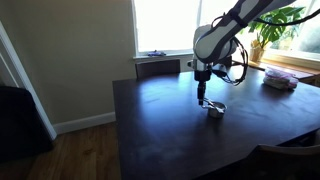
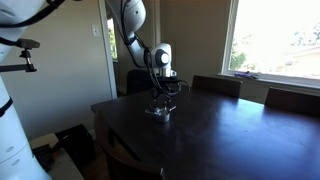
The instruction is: Separate the measuring cups from each other
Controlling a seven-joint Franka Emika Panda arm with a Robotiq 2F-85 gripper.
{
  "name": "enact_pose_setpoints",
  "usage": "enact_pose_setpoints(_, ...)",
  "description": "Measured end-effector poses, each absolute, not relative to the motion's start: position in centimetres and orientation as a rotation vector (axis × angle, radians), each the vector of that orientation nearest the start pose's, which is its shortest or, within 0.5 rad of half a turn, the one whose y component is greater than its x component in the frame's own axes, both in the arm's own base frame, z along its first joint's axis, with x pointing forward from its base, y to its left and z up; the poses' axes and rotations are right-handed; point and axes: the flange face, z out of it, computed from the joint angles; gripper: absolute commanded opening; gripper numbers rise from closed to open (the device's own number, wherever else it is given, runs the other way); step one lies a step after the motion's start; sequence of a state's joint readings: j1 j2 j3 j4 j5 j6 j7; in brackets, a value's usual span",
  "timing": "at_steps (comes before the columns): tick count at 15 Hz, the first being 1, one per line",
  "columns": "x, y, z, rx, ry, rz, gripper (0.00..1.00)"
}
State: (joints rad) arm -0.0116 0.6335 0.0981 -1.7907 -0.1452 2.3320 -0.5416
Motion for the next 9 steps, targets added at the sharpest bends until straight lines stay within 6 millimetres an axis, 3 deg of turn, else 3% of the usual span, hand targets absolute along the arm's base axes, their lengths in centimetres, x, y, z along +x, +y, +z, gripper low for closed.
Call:
enact_pose_setpoints(1,64.5,4.6,19.4,-2.964,-1.102,0.148,0.42)
enact_pose_setpoints(2,64.5,4.2,19.8,-2.97,-1.096,0.145,0.66)
enact_pose_setpoints(8,63.7,3.2,21.7,-2.981,-1.085,0.146,0.98)
enact_pose_setpoints(9,63.5,3.1,21.5,-2.976,-1.086,0.158,0.99)
